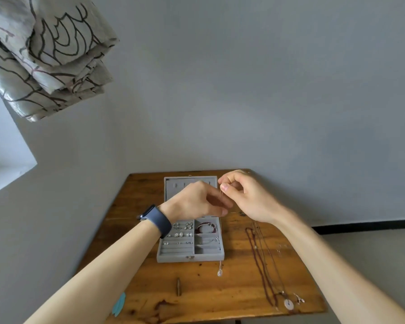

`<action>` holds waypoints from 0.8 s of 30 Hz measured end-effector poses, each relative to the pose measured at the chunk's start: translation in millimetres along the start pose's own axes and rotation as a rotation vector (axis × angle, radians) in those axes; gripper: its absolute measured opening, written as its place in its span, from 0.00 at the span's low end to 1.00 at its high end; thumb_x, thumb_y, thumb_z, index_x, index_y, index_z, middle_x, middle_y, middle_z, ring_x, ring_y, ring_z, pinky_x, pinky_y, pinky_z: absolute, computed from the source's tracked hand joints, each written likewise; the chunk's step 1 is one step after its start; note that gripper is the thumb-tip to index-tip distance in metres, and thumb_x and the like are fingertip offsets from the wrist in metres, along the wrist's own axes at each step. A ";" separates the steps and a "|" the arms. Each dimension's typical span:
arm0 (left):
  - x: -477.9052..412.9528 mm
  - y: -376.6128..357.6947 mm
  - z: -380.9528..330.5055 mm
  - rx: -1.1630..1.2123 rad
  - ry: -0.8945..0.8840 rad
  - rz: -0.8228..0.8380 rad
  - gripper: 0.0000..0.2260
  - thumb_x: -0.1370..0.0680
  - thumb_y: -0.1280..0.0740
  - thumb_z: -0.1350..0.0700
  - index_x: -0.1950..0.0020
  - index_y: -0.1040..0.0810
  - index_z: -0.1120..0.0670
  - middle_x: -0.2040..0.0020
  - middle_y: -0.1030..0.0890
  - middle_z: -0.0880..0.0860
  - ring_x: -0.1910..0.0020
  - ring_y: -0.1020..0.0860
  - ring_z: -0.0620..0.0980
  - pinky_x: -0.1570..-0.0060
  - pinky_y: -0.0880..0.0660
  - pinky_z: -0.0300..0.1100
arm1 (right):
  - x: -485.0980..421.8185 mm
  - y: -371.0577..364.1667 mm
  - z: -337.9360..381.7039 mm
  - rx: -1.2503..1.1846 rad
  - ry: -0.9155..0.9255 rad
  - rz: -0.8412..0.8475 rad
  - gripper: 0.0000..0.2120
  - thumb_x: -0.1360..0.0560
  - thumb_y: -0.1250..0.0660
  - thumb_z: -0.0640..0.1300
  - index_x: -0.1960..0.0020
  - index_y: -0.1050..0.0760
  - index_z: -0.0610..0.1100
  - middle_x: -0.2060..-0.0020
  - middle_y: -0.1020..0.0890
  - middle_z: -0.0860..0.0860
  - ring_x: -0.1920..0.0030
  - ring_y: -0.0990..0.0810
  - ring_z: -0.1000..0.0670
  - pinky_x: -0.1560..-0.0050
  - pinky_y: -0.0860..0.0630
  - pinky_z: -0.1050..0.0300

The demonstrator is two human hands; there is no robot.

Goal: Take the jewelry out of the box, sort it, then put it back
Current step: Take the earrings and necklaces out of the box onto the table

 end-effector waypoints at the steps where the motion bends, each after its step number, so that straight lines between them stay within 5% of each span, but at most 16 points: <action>1: 3.8 -3.6 -0.9 -0.023 0.000 -0.004 0.07 0.26 0.24 0.53 0.49 0.13 0.45 0.55 0.14 0.42 0.54 0.18 0.39 0.45 0.22 0.39 | 6.5 -2.0 -0.6 -0.003 -0.004 0.003 0.04 0.19 0.37 0.50 0.50 0.24 0.54 0.45 0.22 0.61 0.46 0.23 0.61 0.40 0.24 0.55; 5: 17.0 -14.4 -7.1 -0.032 -0.010 -0.023 0.08 0.26 0.24 0.54 0.48 0.13 0.48 0.54 0.14 0.44 0.56 0.17 0.37 0.47 0.22 0.36 | 34.4 -5.6 -5.8 -0.170 -0.076 -0.038 0.03 0.19 0.35 0.50 0.49 0.24 0.52 0.44 0.19 0.59 0.45 0.20 0.61 0.41 0.23 0.54; 9: 25.0 -9.2 -11.7 0.169 -0.018 -0.119 0.08 0.27 0.23 0.54 0.49 0.13 0.51 0.55 0.13 0.47 0.55 0.15 0.46 0.47 0.20 0.42 | 75.5 -36.5 -22.9 -0.562 -0.234 0.030 0.16 0.24 0.35 0.59 0.39 0.24 0.55 0.43 0.17 0.57 0.40 0.20 0.57 0.38 0.27 0.50; 13: 28.9 -7.9 -6.1 0.365 0.027 -0.193 0.07 0.27 0.24 0.58 0.49 0.14 0.55 0.56 0.13 0.51 0.56 0.15 0.47 0.53 0.21 0.35 | 111.8 -77.8 -37.7 -0.572 -0.268 0.084 0.15 0.22 0.37 0.60 0.41 0.21 0.53 0.46 0.15 0.54 0.41 0.19 0.56 0.38 0.29 0.54; 18: 41.1 -6.0 15.3 0.687 0.128 -0.363 0.08 0.27 0.23 0.58 0.50 0.17 0.56 0.55 0.14 0.58 0.58 0.15 0.52 0.55 0.19 0.41 | 147.9 -96.5 -51.0 -0.615 -0.306 -0.063 0.12 0.19 0.38 0.54 0.52 0.19 0.50 0.61 0.17 0.50 0.59 0.19 0.50 0.58 0.22 0.57; 24: 54.3 -9.0 43.3 0.882 0.234 -0.523 0.11 0.27 0.23 0.58 0.48 0.20 0.56 0.55 0.15 0.57 0.58 0.16 0.53 0.54 0.20 0.44 | 190.2 -118.1 -66.4 -0.629 -0.395 -0.072 0.12 0.18 0.39 0.45 0.50 0.20 0.40 0.63 0.18 0.49 0.60 0.18 0.50 0.59 0.22 0.57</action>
Point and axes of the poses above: each hand's wrist, its own x-axis away from the middle knuckle, its own y-axis out of the back of the hand, z = x × y, the point moved 8 cm from there along -x, towards the middle knuckle
